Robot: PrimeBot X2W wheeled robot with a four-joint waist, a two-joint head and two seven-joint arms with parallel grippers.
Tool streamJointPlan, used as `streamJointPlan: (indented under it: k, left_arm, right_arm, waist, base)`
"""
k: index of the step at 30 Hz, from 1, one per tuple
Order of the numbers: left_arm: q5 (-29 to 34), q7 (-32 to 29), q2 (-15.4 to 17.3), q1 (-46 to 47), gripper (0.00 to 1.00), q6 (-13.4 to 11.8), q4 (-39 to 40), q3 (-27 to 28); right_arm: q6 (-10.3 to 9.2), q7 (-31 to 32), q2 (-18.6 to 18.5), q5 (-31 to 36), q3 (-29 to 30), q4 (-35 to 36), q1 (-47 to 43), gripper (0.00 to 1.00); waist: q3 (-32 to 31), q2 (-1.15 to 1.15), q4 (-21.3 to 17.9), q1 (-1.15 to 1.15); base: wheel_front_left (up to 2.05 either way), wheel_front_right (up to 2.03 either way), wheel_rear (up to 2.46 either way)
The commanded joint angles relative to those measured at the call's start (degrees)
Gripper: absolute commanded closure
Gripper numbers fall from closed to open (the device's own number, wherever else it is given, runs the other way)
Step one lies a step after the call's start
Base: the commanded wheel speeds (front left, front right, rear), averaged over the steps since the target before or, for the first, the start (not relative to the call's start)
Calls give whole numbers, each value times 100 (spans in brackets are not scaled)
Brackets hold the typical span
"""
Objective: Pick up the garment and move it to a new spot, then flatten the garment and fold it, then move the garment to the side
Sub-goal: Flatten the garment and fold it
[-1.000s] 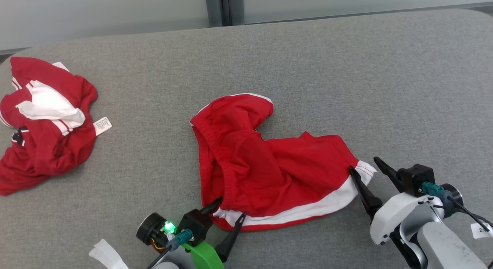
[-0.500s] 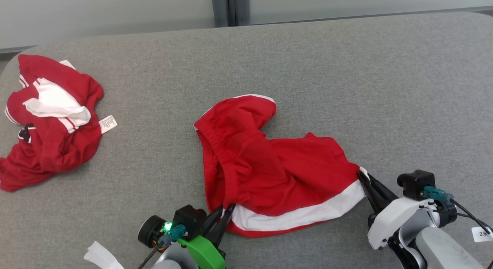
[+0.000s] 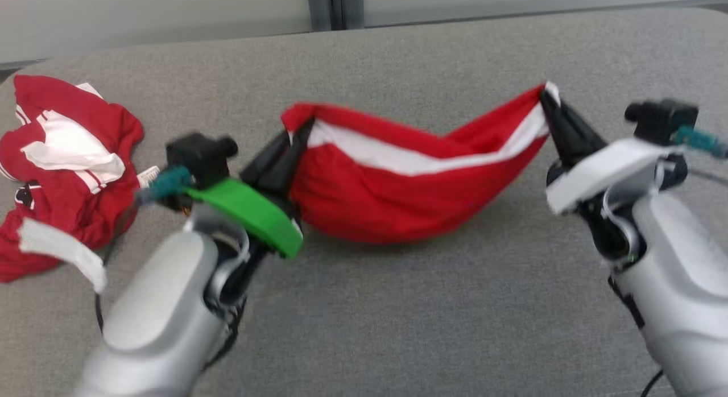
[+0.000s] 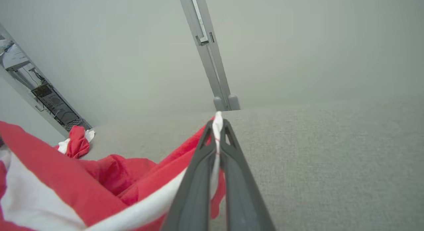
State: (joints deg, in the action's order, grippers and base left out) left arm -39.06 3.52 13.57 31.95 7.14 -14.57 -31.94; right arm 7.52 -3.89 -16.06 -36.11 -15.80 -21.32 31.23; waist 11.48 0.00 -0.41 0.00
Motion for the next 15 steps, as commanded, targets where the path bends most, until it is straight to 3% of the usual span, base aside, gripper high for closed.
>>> streamJointPlan:
  k: [1, 8, 12, 15]
  left_arm:
    - [-112, -123, 76, 444, 100, 36, -75, 113]
    - [-483, -585, 76, 3037, 100, 34, -997, 420]
    - [-678, -443, -89, 4430, 100, 33, -1818, 694]
    - [-639, -231, -225, 5219, 100, 33, -2149, 528]
  right_arm:
    - [-6, 115, 43, -133, 129, -150, 406, 100]
    - [-6, 455, 534, -516, 915, -1474, 3143, 100]
    - [-4, 270, 708, -324, 1132, -2129, 4555, 100]
    - [-4, 51, 766, -202, 1163, -2469, 5283, 100]
  waist:
    - [287, 0, -16, 0]
    - [987, 0, -167, 0]
    - [1196, 0, -241, 0]
    - [1252, 0, -301, 0]
  base:
    - [0, 0, 0]
    - [0, 0, 0]
    - [0, 0, 0]
    - [0, 0, 0]
